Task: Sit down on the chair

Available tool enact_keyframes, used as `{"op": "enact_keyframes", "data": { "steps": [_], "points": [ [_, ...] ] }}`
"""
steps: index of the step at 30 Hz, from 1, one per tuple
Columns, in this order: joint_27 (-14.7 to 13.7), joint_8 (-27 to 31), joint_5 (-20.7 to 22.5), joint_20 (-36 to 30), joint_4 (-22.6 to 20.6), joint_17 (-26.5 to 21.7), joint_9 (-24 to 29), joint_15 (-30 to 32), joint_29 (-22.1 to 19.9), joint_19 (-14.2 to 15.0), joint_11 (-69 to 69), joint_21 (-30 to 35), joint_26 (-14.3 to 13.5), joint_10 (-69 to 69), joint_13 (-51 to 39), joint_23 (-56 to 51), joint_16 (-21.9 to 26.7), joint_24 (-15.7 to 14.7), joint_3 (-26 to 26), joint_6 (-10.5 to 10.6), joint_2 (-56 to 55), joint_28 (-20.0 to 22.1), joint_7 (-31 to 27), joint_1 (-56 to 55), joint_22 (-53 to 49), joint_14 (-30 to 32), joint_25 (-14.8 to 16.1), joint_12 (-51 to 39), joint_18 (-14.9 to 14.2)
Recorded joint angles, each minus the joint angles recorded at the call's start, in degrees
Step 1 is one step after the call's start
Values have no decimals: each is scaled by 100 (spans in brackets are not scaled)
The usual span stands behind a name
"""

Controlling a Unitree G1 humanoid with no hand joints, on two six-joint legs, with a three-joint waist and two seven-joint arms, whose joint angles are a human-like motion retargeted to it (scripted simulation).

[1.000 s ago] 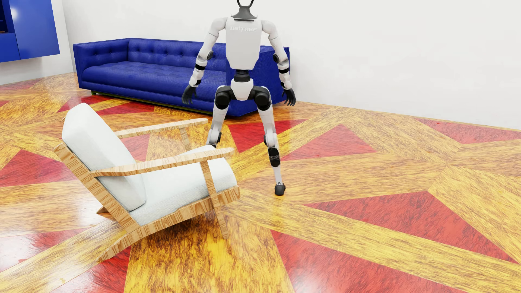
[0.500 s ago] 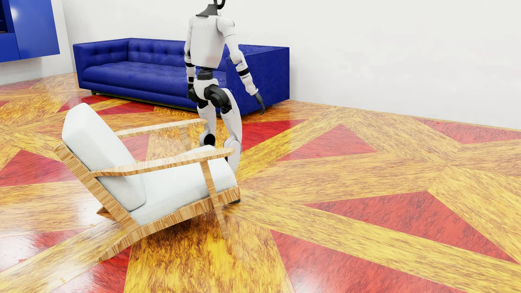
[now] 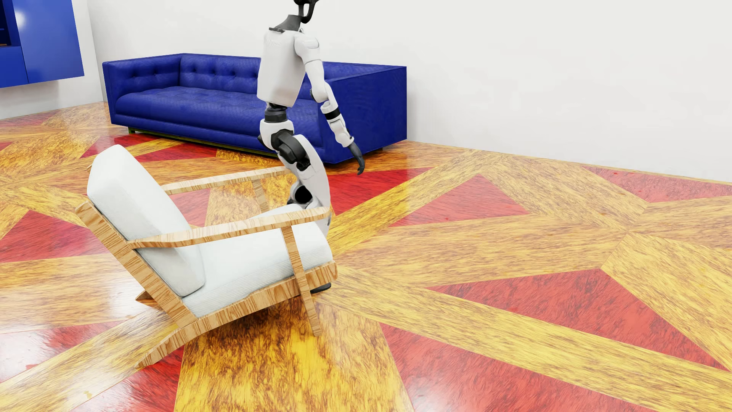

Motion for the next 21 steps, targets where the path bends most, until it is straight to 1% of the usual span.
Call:
{"op": "enact_keyframes", "data": {
  "steps": [1, 2, 3, 4, 5, 6, 7, 10, 14, 18, 21],
  "points": [
    [-7, 26, -32, -2, -8, -33, 69, -39, -35, 63, 251, 56, -6, 169, -126, -24, -28, 23, -23, 40, -238, 26, 1, -115, -13, 79, -13, -104, -85],
    [-1, 37, -52, -14, -23, -45, 156, -113, -3, 86, 545, 106, 1, 279, -259, -58, -37, 43, -57, 70, -478, 6, 19, -198, -54, 44, -13, -215, -89],
    [-59, 75, -36, -16, -17, -38, 238, -191, -51, 2, 812, 136, -29, 190, -404, -87, -30, 54, -95, 97, -692, 57, 56, -237, -106, -85, -27, -327, 50],
    [-96, 153, -18, -4, -37, -11, 309, -299, -89, -54, 1171, 183, -37, 304, -567, -88, -15, 133, -149, 108, -987, 55, 64, -357, -154, -321, -31, -452, 203],
    [-87, 234, -19, -48, -83, -7, 397, -418, -86, -73, 1564, 178, -16, 655, -703, -146, -5, 189, -162, 107, -1300, 3, -2, -656, -199, -398, -41, -610, 249],
    [-144, 268, -21, -73, -87, -15, 539, -517, -135, -97, 1871, 245, -60, 1026, -859, -189, -14, 291, -171, 137, -1520, -53, -46, -936, -211, -492, -32, -806, 202],
    [-33, 353, 4, -179, -39, 86, 388, -703, 3, -176, 2238, -51, 178, 1381, -861, -176, 43, -140, -134, 54, -1919, 88, -175, -1316, -353, -606, -22, -798, 412],
    [-34, 428, -20, -261, -14, 244, 555, -934, -82, -129, 3045, 21, 226, 2201, -1232, -136, 95, -132, -145, 20, -2672, 114, -274, -2062, -461, -890, 80, -1191, 449],
    [-29, 499, -40, -482, 61, 332, 768, -1023, -57, -20, 3774, 125, 258, 3037, -1658, -225, 156, -106, -160, 22, -3429, 128, -407, -2880, -546, -1059, 14, -1666, 387],
    [-39, 620, 5, -686, 39, 364, 1028, -1092, -138, -34, 4405, 308, 288, 3691, -2063, -359, 164, -191, -169, -38, -4083, 197, -527, -3516, -509, -1162, 35, -2168, 383],
    [-38, 702, 21, -825, 34, 365, 1182, -1217, -131, -14, 4866, 397, 317, 4154, -2300, -472, 173, -183, -189, -44, -4495, 198, -618, -3918, -515, -1292, -6, -2461, 376]
  ]
}}
